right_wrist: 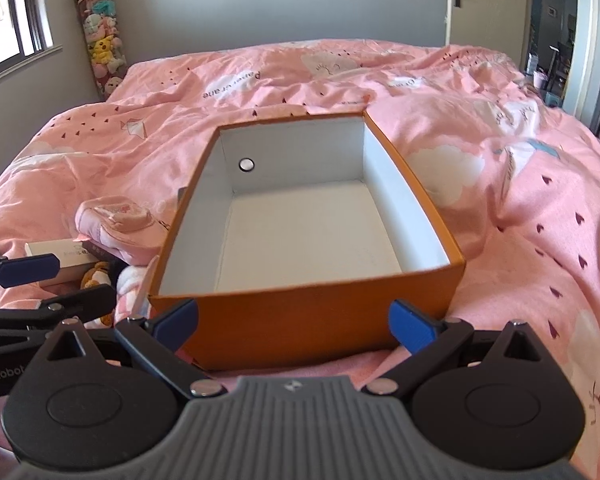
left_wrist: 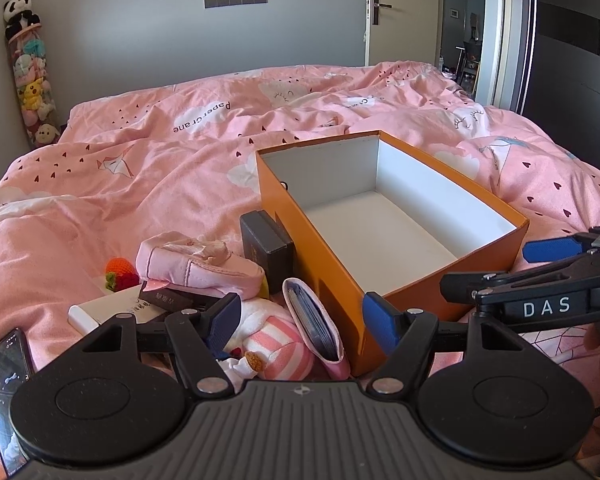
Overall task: Organize objects
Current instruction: 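Move both tools toward the pink items beside the orange box, then grasp the small pink backpack with the left tool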
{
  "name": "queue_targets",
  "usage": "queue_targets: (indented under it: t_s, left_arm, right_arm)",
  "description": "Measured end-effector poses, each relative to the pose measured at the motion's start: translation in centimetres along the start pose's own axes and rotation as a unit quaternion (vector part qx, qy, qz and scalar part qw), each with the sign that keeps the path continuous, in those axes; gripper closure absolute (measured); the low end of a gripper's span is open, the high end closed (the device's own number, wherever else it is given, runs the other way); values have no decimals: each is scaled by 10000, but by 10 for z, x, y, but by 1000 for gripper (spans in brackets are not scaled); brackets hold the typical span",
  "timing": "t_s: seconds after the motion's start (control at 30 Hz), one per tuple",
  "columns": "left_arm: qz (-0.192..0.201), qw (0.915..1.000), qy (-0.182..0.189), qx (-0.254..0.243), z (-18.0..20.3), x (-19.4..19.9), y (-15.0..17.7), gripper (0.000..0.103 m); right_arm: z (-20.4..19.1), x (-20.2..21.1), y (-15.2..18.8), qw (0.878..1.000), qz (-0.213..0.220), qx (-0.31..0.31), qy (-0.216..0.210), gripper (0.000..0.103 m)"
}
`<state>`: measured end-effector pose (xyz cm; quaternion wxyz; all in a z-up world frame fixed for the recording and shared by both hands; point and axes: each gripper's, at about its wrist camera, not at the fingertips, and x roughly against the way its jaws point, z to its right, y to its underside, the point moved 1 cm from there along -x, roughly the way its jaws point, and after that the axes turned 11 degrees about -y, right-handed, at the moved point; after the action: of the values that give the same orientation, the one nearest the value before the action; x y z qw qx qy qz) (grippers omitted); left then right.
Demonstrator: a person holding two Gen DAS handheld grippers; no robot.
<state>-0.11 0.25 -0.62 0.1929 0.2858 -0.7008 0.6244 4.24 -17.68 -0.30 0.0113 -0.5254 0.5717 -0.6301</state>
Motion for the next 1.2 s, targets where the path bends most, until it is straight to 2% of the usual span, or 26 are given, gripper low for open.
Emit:
queue_targets:
  t_s: [0.1, 0.17, 0.27, 0.47, 0.67, 0.73, 0.83, 0.97, 1.07, 1.17, 1.2]
  left_arm:
    - [-96, 9999, -77, 79, -6, -4, -4, 29]
    - [-166, 9997, -129, 157, -11, -7, -7, 32]
    - [-236, 9991, -192, 297, -20, -11, -10, 37]
    - [-407, 9983, -325, 256, -32, -26, -14, 51]
    - [-317, 9990, -234, -230, -41, -38, -18, 53]
    - [-272, 9985, -196, -431, -44, -43, -20, 53]
    - [-109, 9951, -326, -931, -42, -48, -21, 53]
    - [137, 9843, -426, -1705, -37, -55, -20, 53]
    - [344, 9684, -459, -2426, -33, -59, -17, 53]
    - [620, 9400, -500, -3318, -28, -63, -11, 53]
    - [688, 9282, -509, -3622, -26, -65, -7, 52]
  right_arm:
    - [-8, -3, -8, 9996, 54, 268, -99, 8]
    - [-15, -7, -13, 9986, 26, 487, -179, 17]
    - [-24, -16, -21, 9966, -13, 787, -253, 26]
    - [-45, -35, -43, 9898, 11, 1341, -478, 40]
    - [-67, -66, -63, 9813, -255, 1744, -780, 60]
    - [-74, -77, -67, 9785, -353, 1833, -873, 64]
    - [-83, -90, -71, 9744, -490, 1951, -1000, 65]
    - [-92, -105, -75, 9693, -653, 2109, -1081, 65]
    - [-93, -115, -78, 9660, -749, 2216, -1103, 65]
    - [-94, -125, -82, 9626, -846, 2328, -1094, 65]
    - [-94, -127, -83, 9616, -886, 2348, -1109, 65]
